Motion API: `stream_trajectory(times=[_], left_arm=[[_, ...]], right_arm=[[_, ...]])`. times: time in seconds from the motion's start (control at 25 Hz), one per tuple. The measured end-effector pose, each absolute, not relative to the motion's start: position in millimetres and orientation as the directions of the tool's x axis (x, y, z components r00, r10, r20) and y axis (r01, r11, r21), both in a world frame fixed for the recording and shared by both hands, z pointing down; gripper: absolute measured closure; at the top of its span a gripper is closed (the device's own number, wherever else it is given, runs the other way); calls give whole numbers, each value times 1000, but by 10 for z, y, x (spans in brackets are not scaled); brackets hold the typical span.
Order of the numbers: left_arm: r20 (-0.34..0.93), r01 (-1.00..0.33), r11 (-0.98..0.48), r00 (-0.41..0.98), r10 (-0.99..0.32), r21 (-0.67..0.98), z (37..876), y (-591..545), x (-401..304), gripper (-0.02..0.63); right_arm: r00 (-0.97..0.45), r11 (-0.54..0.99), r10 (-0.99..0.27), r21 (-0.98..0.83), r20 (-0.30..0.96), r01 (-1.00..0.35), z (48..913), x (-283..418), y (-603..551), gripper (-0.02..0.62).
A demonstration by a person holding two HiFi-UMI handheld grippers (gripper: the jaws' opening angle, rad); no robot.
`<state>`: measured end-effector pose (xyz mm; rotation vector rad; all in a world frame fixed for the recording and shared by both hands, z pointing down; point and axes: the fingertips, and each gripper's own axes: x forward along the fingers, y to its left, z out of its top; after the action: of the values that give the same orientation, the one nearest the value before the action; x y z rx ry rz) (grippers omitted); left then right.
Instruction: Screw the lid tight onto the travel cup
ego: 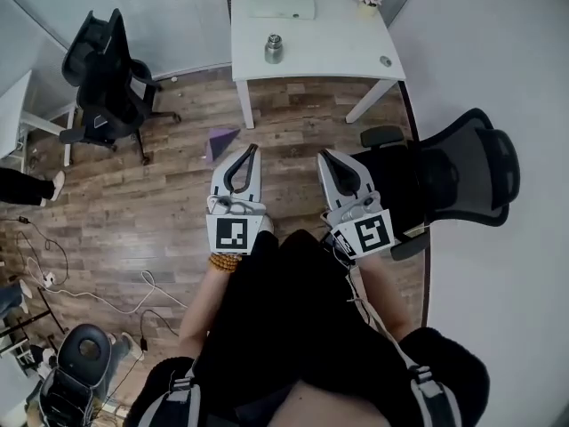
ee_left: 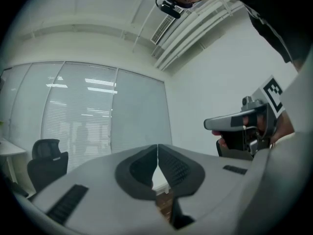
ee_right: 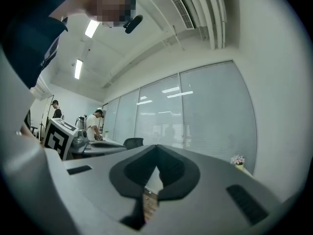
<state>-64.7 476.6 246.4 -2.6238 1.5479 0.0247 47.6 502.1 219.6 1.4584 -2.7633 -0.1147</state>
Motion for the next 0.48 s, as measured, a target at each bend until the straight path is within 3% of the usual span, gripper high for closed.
stream_trajectory(times=[0.48], left_arm=[[13,-852,-510,512,-859,-116,2973,2959,-376,597]], right_arm=[[-571,573,-819,96,51,-814,2450,921,3062,597]])
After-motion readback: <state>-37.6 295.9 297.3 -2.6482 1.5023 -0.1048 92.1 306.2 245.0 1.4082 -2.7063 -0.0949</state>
